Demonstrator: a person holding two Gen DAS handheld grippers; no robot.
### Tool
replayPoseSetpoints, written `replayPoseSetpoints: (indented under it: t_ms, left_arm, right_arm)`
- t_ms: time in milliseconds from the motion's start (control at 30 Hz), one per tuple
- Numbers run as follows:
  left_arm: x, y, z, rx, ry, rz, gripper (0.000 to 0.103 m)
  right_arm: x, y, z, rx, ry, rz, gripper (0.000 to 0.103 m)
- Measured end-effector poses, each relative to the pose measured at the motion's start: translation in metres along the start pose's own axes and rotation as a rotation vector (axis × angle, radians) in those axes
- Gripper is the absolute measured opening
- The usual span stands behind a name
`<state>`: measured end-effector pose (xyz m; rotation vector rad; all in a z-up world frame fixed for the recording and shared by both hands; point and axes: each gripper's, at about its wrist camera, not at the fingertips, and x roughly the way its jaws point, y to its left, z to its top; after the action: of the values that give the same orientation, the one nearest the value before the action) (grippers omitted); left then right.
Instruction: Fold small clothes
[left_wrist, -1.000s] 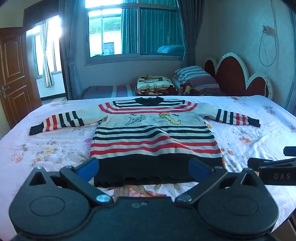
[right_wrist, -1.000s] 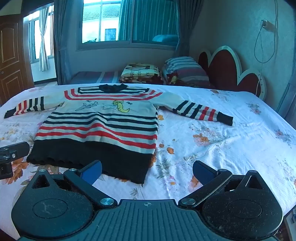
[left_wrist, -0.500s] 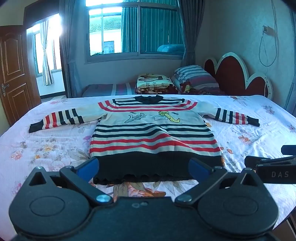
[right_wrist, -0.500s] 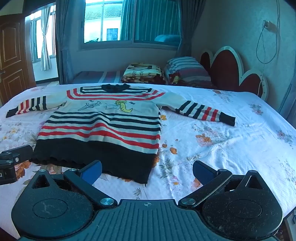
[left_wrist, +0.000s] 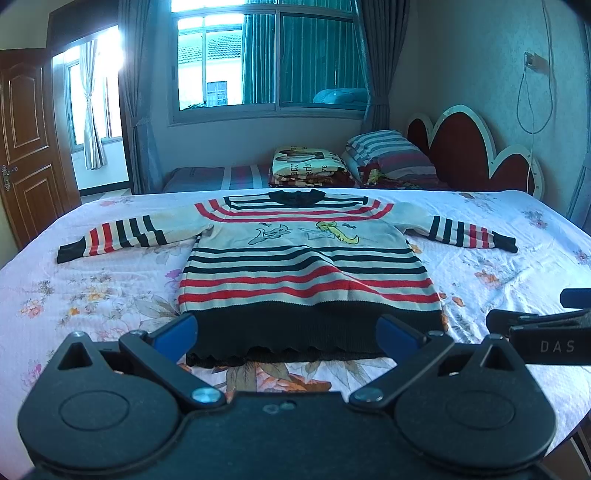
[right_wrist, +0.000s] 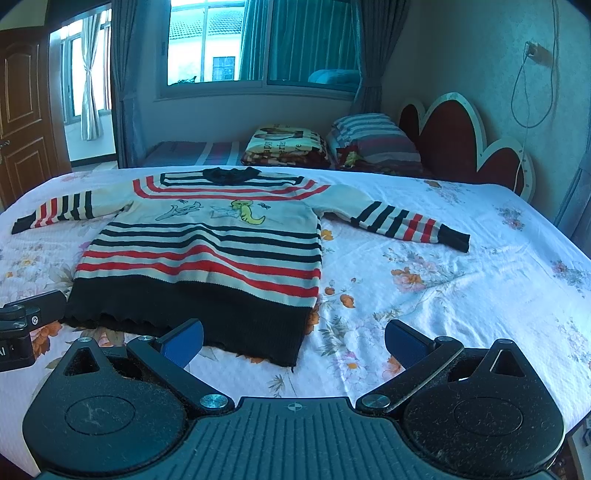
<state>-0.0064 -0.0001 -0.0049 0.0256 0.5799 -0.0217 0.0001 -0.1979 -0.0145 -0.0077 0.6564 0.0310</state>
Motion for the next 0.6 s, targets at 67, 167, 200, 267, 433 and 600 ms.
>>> replayPoseSetpoints:
  t_ms: [67,167,200,267,433,600]
  left_arm:
    - [-0.0001,0.0001,0.0001,0.0,0.0,0.0,0.102]
    - [-0.0003,0.0003,0.0004,-0.001,0.002,0.001,0.102]
    - [-0.0007,0.0008,0.0004,-0.002,0.001,0.0,0.102]
    - [-0.0009,0.0008,0.0005,-0.003,0.002,0.002,0.102]
    - [-0.001,0.0018,0.0,-0.003,0.001,0.003,0.102]
    - [-0.0012,0.0031,-0.0003,-0.003,0.0,0.003,0.102]
  right_arm:
    - [-0.0002,0.0002,0.0001,-0.001,0.0,-0.001,0.103]
    - [-0.0004,0.0003,0.0002,-0.001,-0.001,0.0,0.103]
    - [-0.0005,0.0003,0.0002,-0.001,-0.001,0.0,0.103]
    - [-0.0008,0.0006,0.0004,-0.001,0.0,0.0,0.103]
    - [-0.0031,0.0039,0.0027,-0.006,-0.003,0.004,0.103]
    - [-0.0053,0.0052,0.0032,-0.008,-0.005,0.005,0.103]
